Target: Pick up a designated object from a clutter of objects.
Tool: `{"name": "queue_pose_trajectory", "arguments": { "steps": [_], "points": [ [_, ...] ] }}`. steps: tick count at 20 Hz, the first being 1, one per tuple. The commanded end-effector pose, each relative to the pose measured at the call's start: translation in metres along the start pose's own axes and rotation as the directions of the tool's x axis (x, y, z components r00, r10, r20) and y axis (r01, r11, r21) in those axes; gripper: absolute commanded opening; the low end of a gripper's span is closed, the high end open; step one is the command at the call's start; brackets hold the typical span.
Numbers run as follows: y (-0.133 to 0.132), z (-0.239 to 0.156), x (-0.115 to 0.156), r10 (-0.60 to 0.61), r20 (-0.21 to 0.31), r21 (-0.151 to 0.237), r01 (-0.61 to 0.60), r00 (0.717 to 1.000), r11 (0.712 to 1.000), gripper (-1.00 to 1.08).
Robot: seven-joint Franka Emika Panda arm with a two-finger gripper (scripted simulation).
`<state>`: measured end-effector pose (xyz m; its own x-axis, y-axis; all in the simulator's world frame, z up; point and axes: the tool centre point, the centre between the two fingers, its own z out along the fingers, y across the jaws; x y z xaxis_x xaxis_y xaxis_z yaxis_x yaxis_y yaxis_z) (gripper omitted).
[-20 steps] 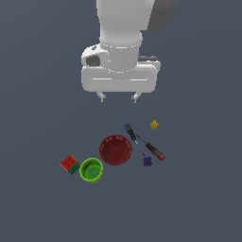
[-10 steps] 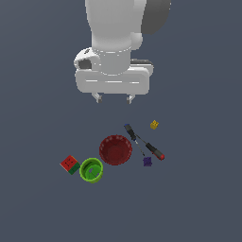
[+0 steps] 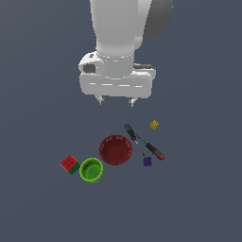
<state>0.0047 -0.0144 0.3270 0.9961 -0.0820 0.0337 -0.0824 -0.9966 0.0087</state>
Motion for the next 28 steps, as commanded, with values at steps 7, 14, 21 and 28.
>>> {"name": "queue_pose_trajectory", "arguments": {
  "steps": [7,14,21,28],
  "points": [
    [-0.024,0.030,-0.004,0.073,0.002,-0.009,-0.073,0.997,0.997,1.00],
    [-0.055,0.068,-0.014,0.166,0.002,-0.017,-0.166,0.986,0.986,1.00],
    [-0.088,0.107,-0.031,0.263,0.002,-0.022,-0.263,0.965,0.965,1.00],
    [-0.119,0.144,-0.053,0.355,0.002,-0.023,-0.355,0.935,0.934,1.00]
  ]
}}
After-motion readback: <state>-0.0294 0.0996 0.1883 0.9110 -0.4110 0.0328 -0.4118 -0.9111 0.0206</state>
